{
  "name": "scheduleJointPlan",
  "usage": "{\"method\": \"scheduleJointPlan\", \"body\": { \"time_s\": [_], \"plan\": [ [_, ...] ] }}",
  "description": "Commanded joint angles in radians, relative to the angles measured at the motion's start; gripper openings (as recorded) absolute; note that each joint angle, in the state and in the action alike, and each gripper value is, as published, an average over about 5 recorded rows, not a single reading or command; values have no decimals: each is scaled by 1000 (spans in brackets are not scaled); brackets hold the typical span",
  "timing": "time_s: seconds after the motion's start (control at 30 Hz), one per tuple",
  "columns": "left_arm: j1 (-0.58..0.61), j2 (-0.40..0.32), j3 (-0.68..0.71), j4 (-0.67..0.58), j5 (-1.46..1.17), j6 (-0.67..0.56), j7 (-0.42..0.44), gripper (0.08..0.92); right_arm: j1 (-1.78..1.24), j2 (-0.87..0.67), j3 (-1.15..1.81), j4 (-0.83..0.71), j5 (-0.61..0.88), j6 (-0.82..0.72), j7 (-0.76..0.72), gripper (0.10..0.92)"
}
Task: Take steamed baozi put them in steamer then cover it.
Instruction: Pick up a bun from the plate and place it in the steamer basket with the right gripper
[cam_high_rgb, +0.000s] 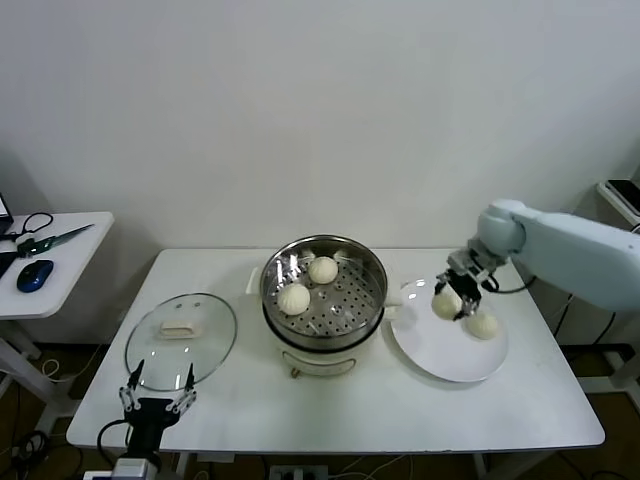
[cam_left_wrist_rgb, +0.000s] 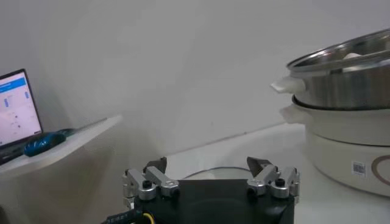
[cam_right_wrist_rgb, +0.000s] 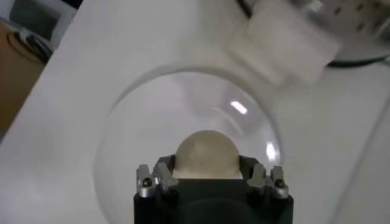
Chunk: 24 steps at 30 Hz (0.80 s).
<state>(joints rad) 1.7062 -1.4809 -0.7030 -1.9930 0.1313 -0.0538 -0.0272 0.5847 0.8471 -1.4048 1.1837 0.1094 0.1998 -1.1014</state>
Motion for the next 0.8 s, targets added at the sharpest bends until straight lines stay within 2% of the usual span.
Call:
{"method": "scheduleJointPlan", "body": {
  "time_s": [0.03,0.33,0.8],
  "plan": [
    [0,-2,0,-1,1,1,0,823,257,176,-28,28,-111,335,-17,687],
    [7,-2,-4,1,-4,0,0,823,190,346,39,59,-299,444,1,687],
    [14,-5,-15,9,-23,-7,-1,823,9,492,1,80,-334,447,12,687]
  ]
}}
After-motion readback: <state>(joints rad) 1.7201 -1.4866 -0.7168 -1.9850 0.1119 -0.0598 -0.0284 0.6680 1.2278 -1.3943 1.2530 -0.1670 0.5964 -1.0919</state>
